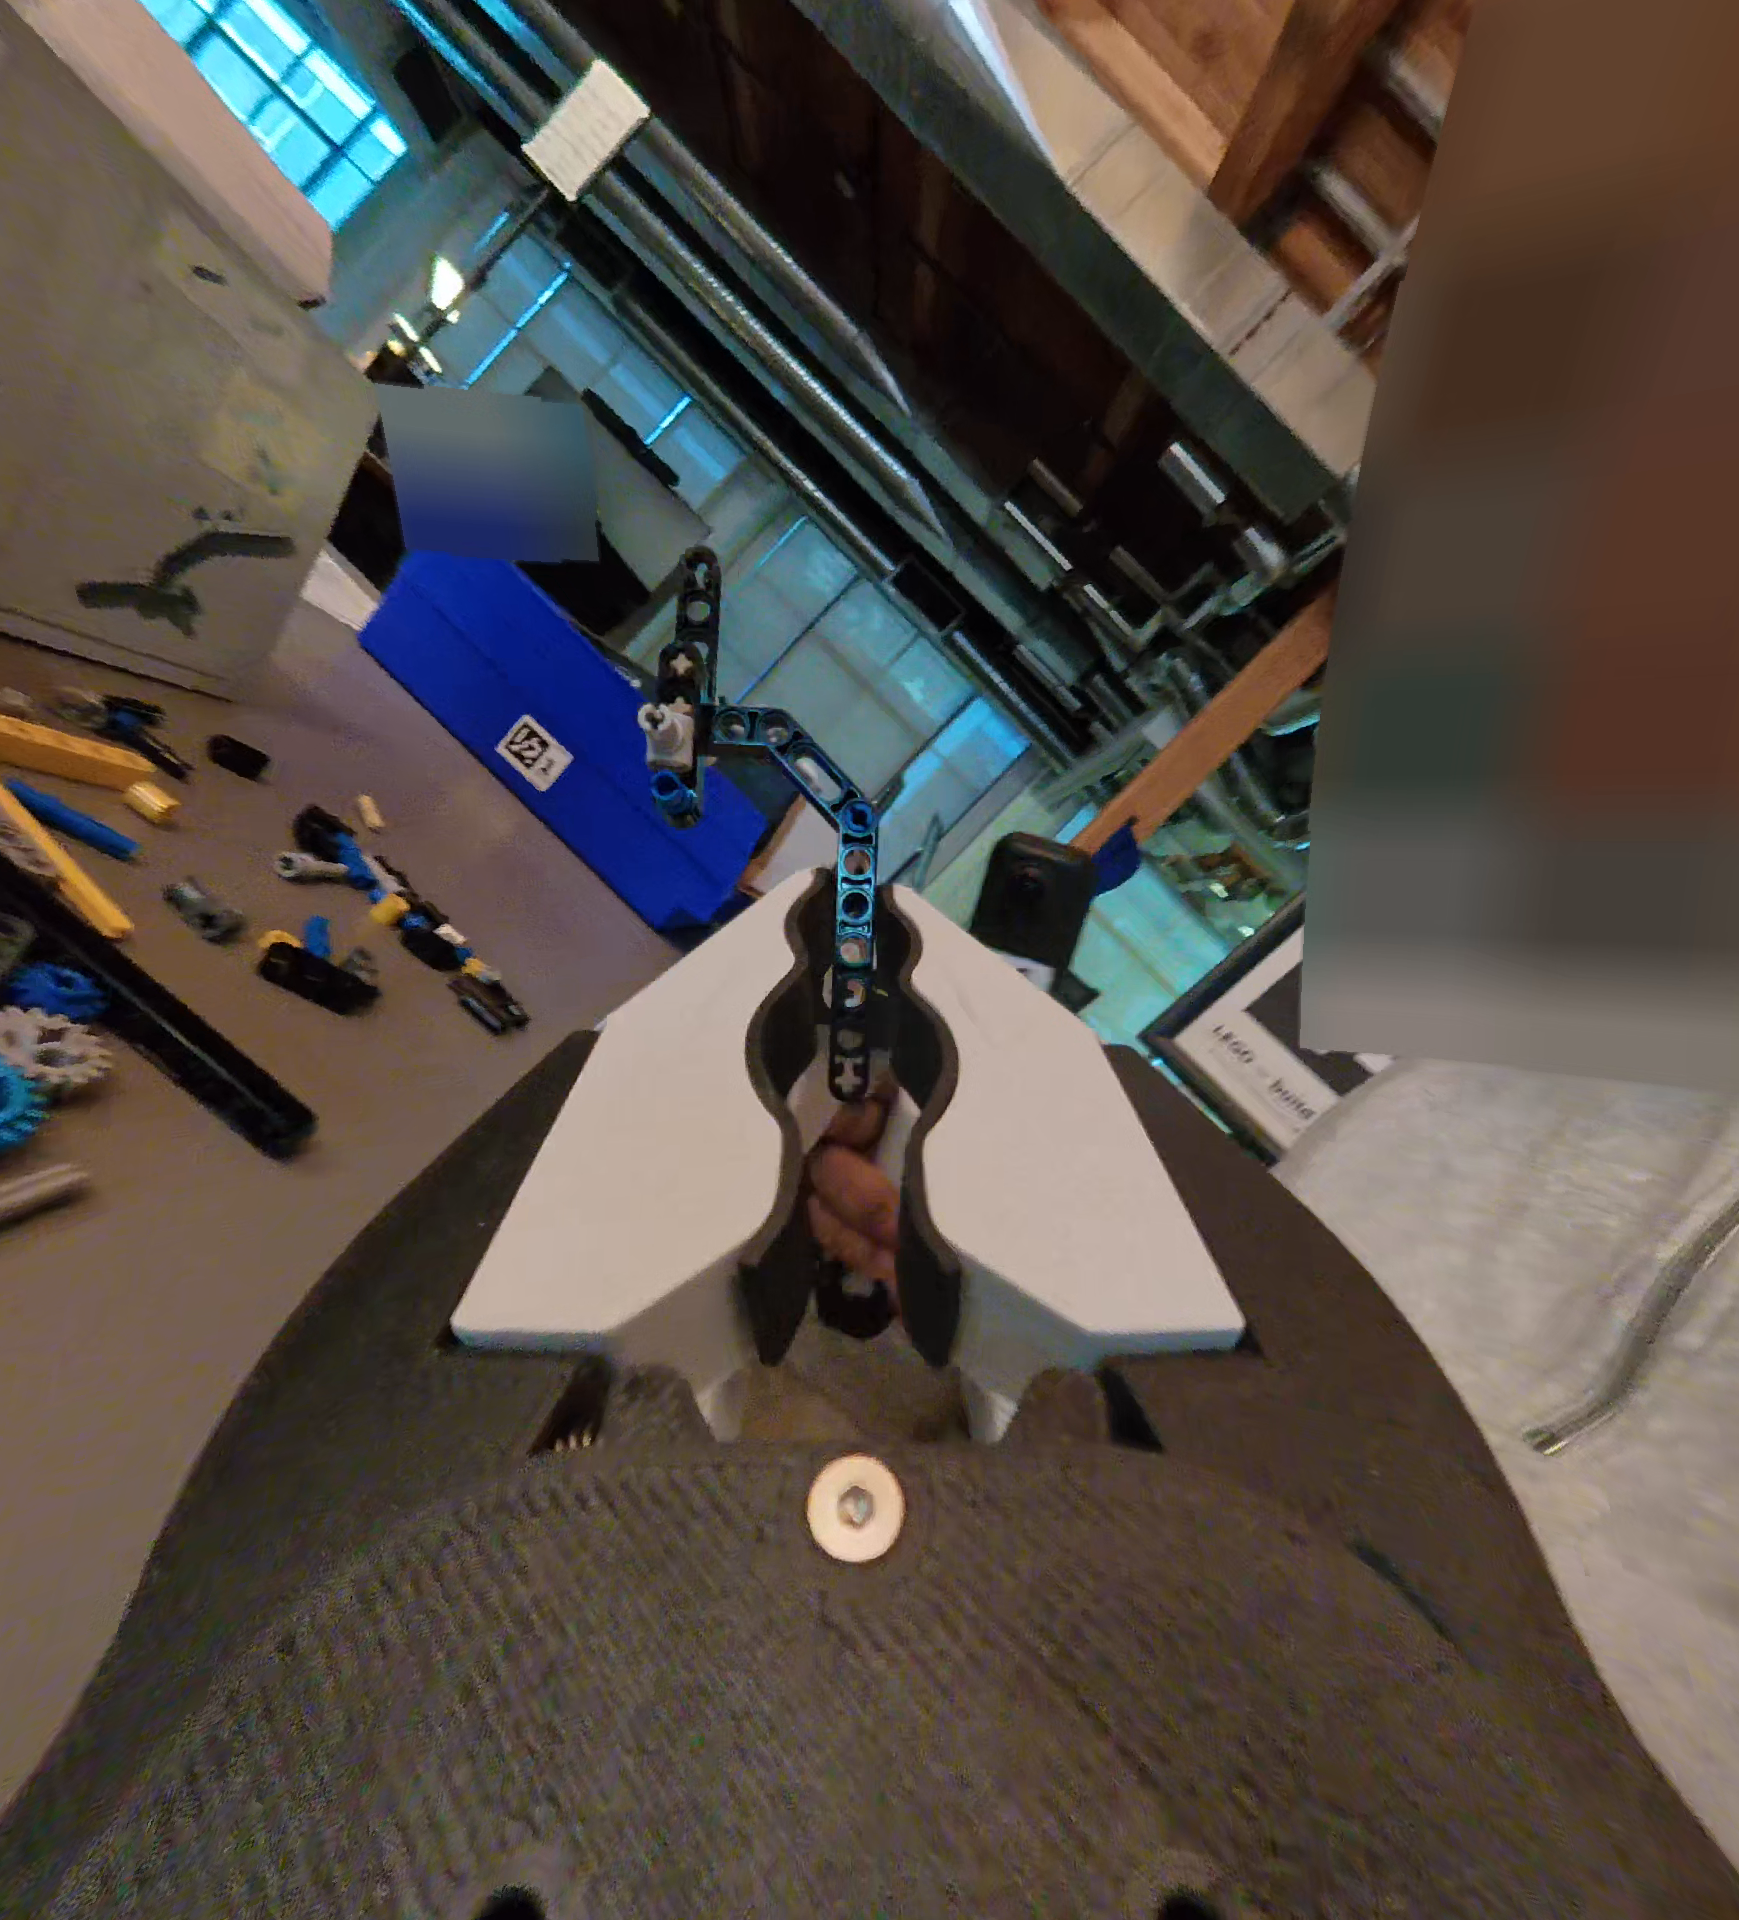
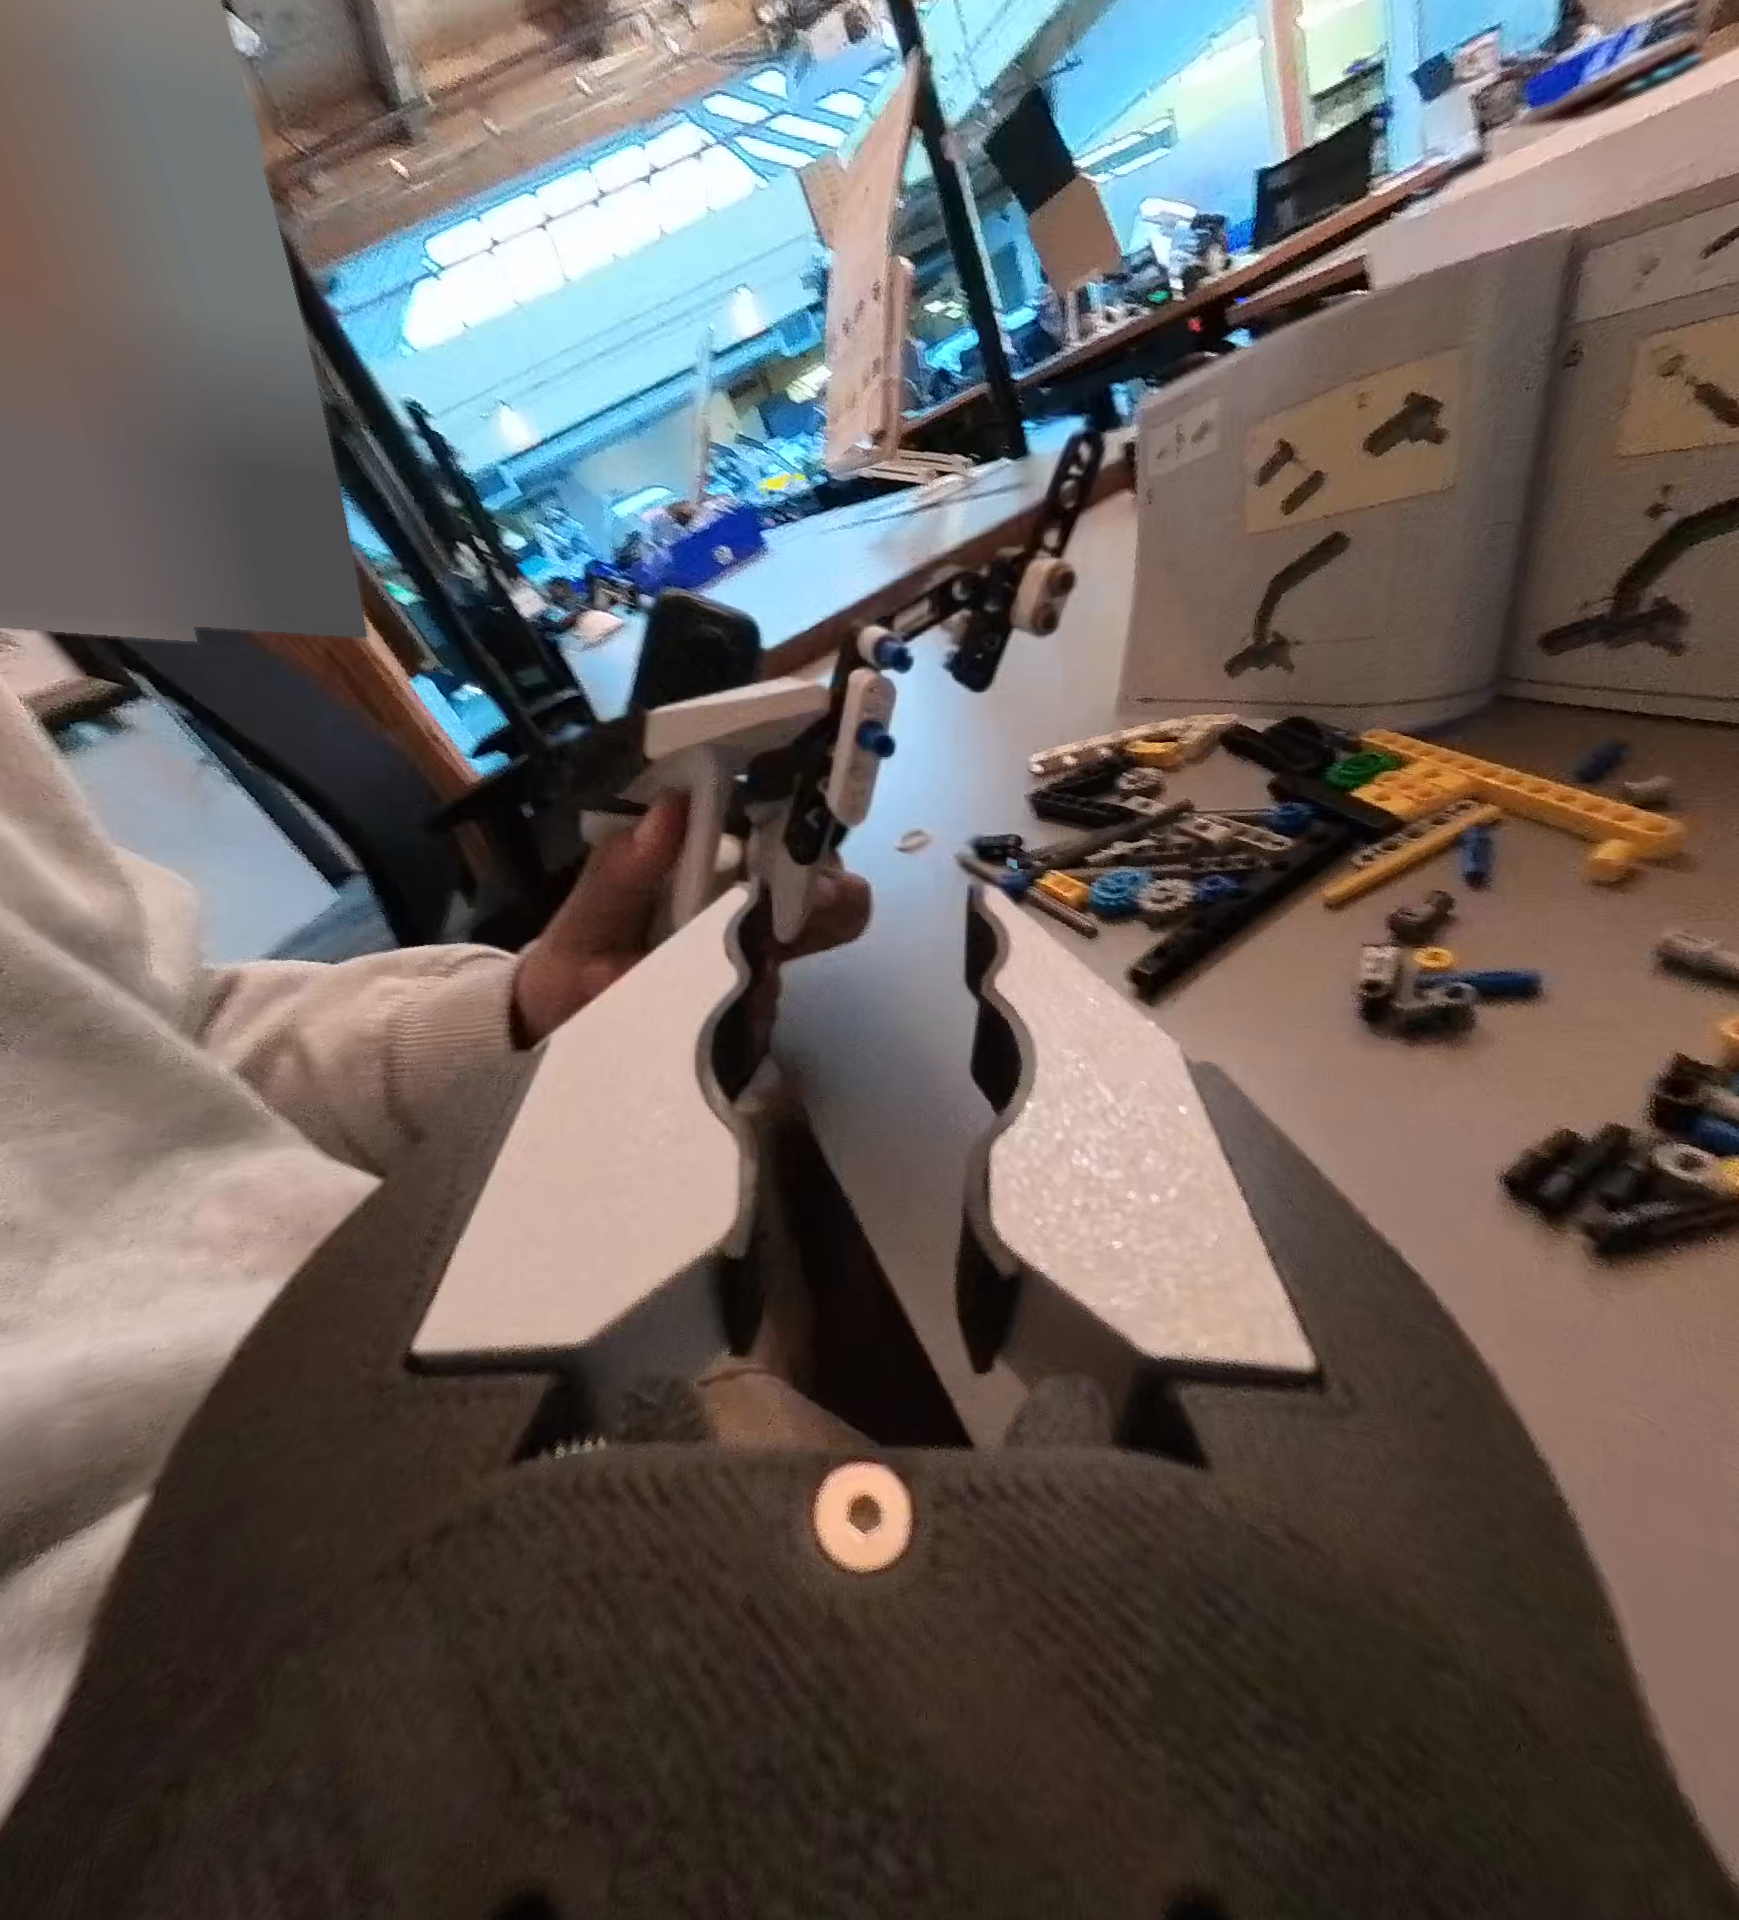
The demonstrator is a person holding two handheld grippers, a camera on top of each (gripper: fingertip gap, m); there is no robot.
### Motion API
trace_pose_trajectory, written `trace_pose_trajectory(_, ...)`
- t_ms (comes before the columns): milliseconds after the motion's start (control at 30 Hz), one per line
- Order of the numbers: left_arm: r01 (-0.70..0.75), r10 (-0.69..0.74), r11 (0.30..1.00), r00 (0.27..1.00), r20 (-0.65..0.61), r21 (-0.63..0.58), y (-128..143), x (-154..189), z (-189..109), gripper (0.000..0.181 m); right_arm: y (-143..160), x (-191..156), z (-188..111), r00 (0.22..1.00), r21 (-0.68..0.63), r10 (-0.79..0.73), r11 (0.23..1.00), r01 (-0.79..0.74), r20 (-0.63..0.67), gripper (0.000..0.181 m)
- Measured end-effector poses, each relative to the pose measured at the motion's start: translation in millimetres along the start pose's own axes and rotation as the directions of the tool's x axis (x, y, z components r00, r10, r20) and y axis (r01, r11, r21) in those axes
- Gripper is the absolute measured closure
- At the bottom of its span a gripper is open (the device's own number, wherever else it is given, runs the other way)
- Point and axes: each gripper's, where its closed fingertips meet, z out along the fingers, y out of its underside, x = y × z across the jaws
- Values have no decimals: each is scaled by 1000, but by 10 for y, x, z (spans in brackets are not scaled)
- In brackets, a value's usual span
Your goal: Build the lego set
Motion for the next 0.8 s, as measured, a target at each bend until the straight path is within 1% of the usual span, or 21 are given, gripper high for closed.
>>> trace_pose_trajectory(33,-14,14,1000,1000,13,-3,20,-33,11,176,5,39,-21,999,-15,-20,1000,19,-30,145)
trace_pose_trajectory(100,-18,18,1000,1000,3,13,24,-18,41,177,-25,60,-49,998,-36,-39,999,38,-51,147)
trace_pose_trajectory(200,-54,53,998,998,41,22,59,-41,101,176,-40,108,-102,990,-45,-98,995,94,-103,151)
trace_pose_trajectory(267,-78,76,996,995,63,34,88,-45,134,176,-68,150,-123,980,-42,-130,991,126,-149,150)
trace_pose_trajectory(400,-83,79,994,995,65,65,156,11,161,176,-127,172,-158,953,-30,-208,978,206,-219,148)
trace_pose_trajectory(533,-105,100,991,993,57,87,148,154,124,176,-219,280,-229,889,-37,-316,946,323,-331,146)
trace_pose_trajectory(600,-114,110,990,992,57,80,132,217,116,176,-290,336,-285,854,-31,-359,926,376,-377,143)
trace_pose_trajectory(700,-104,102,993,994,45,62,101,292,132,176,-354,449,-363,791,-57,-426,892,449,-440,137)
trace_pose_trajectory(733,-106,104,993,994,39,60,83,316,139,176,-355,480,-380,767,-75,-455,876,476,-452,139)
trace_pose_trajectory(767,-111,109,992,993,40,57,62,325,148,176,-343,511,-398,746,-100,-476,866,490,-465,146)
trace_pose_trajectory(800,-118,116,992,992,45,53,42,324,159,176,-341,555,-429,724,-125,-485,861,493,-490,162)
